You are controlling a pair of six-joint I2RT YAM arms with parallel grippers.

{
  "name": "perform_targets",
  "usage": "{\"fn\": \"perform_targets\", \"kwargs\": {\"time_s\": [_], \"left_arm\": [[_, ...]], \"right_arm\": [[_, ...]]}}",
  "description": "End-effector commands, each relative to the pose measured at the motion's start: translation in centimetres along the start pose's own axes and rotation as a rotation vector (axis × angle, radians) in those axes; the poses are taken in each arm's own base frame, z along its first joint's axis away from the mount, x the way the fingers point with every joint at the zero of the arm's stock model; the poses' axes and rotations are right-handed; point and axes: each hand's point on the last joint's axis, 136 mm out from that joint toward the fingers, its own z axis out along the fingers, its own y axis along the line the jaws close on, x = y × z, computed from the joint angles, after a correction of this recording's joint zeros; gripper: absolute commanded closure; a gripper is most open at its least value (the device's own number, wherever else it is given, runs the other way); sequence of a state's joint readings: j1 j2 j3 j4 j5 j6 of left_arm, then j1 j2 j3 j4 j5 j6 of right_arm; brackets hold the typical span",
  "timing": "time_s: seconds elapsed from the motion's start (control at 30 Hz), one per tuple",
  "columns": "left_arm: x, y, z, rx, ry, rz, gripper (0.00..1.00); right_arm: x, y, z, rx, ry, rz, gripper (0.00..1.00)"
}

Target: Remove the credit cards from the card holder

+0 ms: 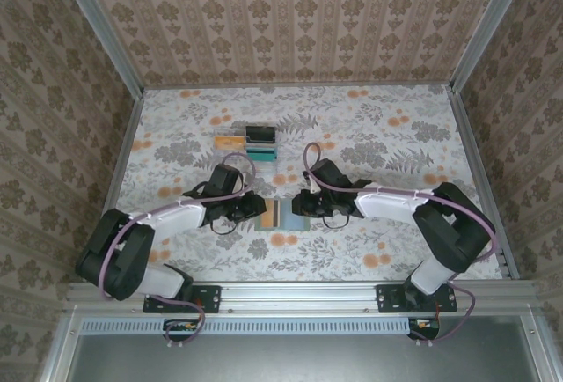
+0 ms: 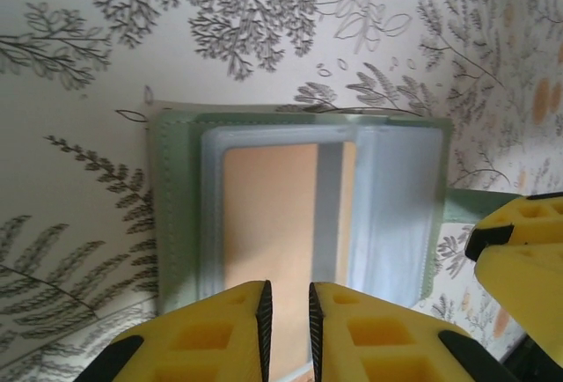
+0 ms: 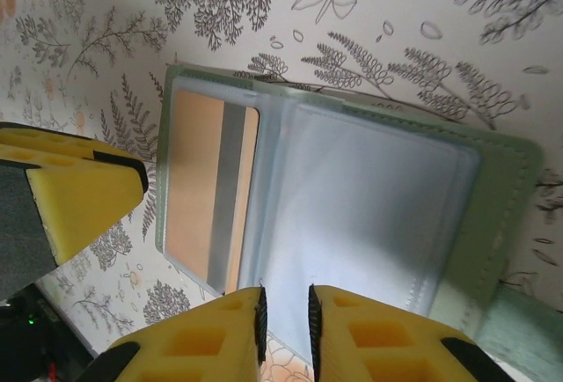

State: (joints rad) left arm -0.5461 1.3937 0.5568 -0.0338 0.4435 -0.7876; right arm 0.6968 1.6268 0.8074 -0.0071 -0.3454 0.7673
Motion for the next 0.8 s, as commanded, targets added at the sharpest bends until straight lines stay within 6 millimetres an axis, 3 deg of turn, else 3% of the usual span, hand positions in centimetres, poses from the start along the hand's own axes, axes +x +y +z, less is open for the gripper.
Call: {"fn": "perform_targets", "kwargs": {"time_s": [0.0,0.77], "left_arm": [[0.4,1.0,0.2,-0.018,0.018,0.014,0.79],[2.3,2.5,2.0,-0.046,0.084,-0.009,0.83]], "right_arm": [[-0.7,2.5,0.8,-0.098,0.012,0.031,0.77],[0.2,1.7,4.5,-0.124,0.089,0.115,0.80]]}}
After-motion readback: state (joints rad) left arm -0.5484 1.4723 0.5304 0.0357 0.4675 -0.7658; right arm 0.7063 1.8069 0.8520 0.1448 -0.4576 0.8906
